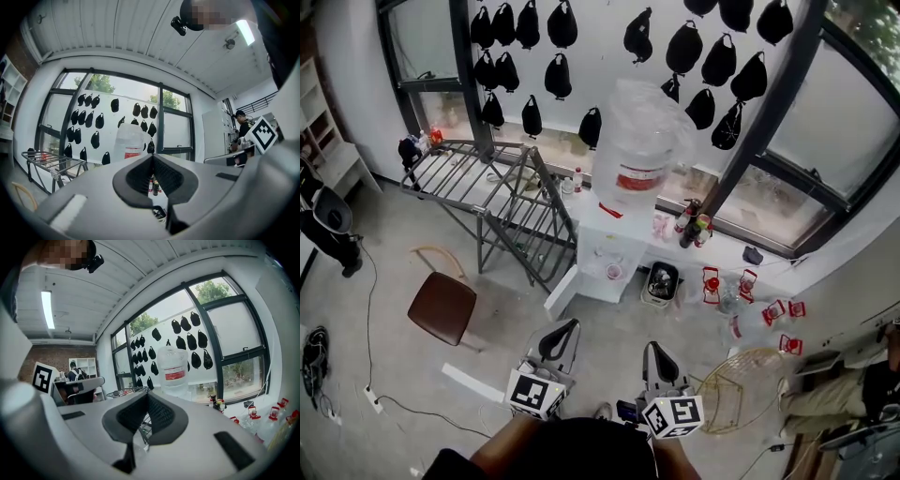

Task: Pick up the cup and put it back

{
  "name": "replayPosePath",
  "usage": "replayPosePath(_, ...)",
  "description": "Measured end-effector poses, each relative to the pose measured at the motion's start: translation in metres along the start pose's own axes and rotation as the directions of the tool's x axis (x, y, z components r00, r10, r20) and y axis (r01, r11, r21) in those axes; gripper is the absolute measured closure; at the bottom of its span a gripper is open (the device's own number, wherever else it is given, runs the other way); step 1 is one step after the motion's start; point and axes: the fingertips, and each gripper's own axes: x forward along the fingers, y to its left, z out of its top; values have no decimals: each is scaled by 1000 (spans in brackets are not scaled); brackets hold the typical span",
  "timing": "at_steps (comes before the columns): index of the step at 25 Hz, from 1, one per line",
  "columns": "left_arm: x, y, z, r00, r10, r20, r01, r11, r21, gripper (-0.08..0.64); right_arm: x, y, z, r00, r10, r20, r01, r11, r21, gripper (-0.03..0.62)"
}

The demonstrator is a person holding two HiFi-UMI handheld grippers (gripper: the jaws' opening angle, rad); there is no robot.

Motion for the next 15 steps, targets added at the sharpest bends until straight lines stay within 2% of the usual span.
replayPosePath(15,-3,-1,6,1000,20,16,-20,1000,-3,554,6,3,4,999,34,-8,-34,999,-5,598)
